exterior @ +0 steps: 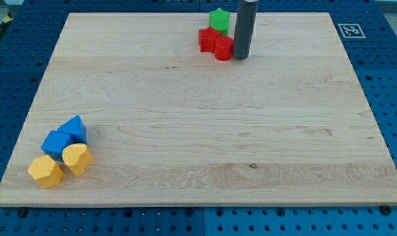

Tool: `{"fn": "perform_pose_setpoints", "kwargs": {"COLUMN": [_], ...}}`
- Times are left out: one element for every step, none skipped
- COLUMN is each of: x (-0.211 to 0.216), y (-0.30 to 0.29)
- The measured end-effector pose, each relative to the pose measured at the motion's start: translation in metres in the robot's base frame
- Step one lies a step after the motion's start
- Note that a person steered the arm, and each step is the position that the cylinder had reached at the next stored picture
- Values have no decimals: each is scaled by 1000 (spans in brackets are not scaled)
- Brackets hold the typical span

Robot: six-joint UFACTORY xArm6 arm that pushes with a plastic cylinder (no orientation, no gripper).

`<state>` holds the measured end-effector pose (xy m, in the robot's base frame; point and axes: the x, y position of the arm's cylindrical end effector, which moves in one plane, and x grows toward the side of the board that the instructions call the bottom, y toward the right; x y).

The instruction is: Move red circle and red star slightly left and up

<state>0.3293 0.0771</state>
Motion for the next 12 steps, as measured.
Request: {"fn": "perform_pose_setpoints", "kwargs": {"x": [0, -1, -5, -6, -6, 18, 20, 20, 9, -14, -27, -29], "y": [0, -8, -30, -40, -42, -46, -70, -75, -75, -75, -75, -75]}}
